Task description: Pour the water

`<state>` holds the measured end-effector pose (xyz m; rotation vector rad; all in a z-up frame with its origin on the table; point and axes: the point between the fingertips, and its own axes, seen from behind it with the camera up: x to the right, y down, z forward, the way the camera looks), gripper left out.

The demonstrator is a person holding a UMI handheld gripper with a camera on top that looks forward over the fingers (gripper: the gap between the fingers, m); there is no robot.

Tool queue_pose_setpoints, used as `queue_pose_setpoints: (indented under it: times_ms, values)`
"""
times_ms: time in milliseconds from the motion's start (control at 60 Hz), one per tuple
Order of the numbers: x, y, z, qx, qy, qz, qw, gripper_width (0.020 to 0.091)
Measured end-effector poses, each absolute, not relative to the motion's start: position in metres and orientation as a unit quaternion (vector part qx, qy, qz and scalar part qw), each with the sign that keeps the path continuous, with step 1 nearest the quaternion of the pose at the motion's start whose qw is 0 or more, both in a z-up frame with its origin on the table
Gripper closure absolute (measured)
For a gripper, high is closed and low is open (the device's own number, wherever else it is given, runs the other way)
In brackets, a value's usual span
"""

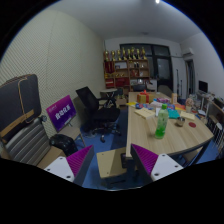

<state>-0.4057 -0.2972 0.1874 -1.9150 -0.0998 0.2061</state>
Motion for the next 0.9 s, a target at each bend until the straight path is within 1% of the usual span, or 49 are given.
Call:
queue_pose_setpoints:
  times_ms: [83,100,167,183,200,250,333,400,517,550,667,767,900]
  values:
    - [-0.402,-0.295,0.189,-0.817,-0.036,0.083,0.570,0.0276]
    - [-0.408,-0.295,0.183,-0.816,-0.035,0.080,0.572,0.0277]
    - [-0.407,-0.289,0.182,-0.813,-0.035,0.079,0.575,0.0277]
    - [-0.406,-0.288,0.182,-0.813,-0.036,0.078,0.577,0.0280]
    - [-0.405,-0.286,0.194,-0.813,-0.036,0.077,0.576,0.0278]
    - [-0.402,-0.286,0.190,-0.806,-0.041,0.071,0.585,0.0278]
    - [-0.379,-0.270,0.193,-0.795,-0.047,0.059,0.602,0.0280]
    - [-0.352,-0.254,0.187,-0.788,-0.040,0.047,0.613,0.0276]
    - [-0.294,-0.211,0.166,-0.785,-0.014,0.029,0.619,0.0279]
    - [-0.278,-0.190,0.158,-0.785,-0.010,0.022,0.619,0.0276]
    - [-0.223,-0.129,0.142,-0.782,0.000,0.006,0.624,0.0274]
    - [-0.188,-0.074,0.125,-0.780,0.007,0.005,0.626,0.0278]
    - [-0.159,-0.020,0.100,-0.785,0.010,0.009,0.620,0.0274]
